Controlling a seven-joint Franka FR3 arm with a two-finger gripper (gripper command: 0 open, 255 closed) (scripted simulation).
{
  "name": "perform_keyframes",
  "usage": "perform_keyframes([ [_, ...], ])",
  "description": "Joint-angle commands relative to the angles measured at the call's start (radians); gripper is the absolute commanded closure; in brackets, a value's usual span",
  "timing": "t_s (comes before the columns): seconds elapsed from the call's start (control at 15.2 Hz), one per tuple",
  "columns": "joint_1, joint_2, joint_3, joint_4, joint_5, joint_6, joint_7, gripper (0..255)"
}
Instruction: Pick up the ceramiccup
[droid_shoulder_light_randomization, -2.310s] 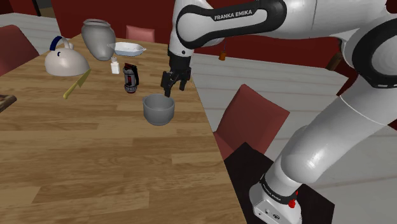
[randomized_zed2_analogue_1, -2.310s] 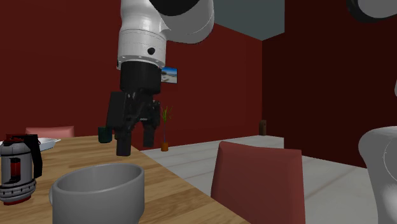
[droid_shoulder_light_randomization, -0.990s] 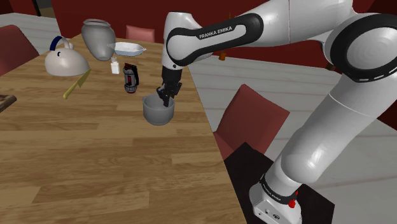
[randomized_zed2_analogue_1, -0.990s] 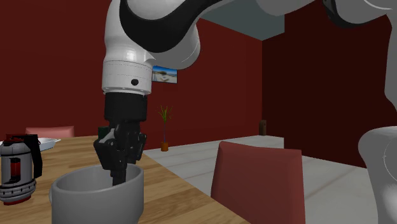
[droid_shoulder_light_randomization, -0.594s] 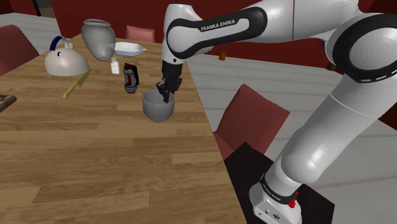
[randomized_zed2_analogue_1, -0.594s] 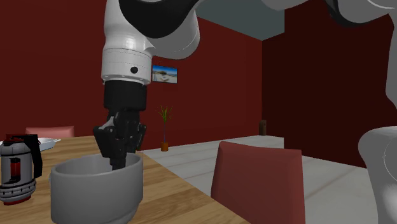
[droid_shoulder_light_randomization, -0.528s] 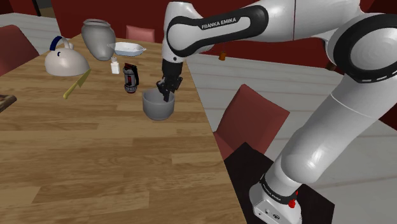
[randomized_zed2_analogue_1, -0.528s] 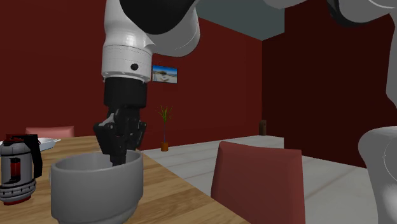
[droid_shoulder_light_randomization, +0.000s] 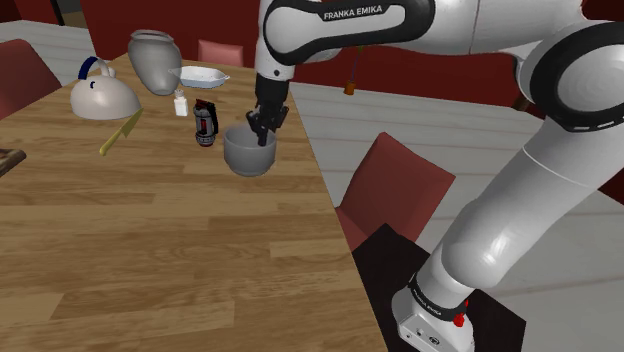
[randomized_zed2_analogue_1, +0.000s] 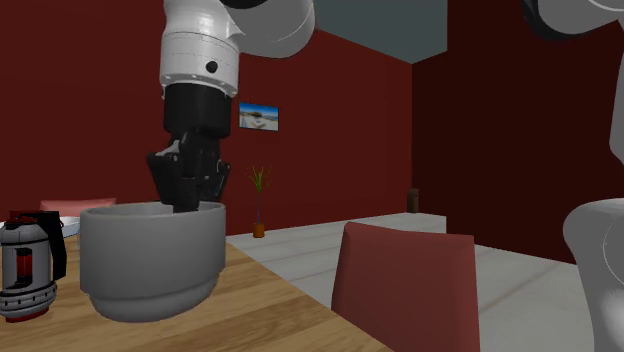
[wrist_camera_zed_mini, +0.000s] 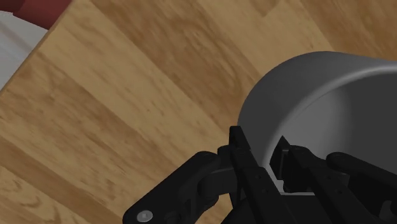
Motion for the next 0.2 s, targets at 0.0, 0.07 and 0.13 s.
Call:
perform_keyframes([
  [0.0,-0.001,-0.001,-0.001,0.028,0.0,-0.029,0.0,255],
  [0.07,-0.001,-0.002,-0.001,0.03,0.0,-0.031,0.0,255],
  [0.13,-0.001,-0.002,-0.001,0.03,0.0,-0.031,0.0,255],
])
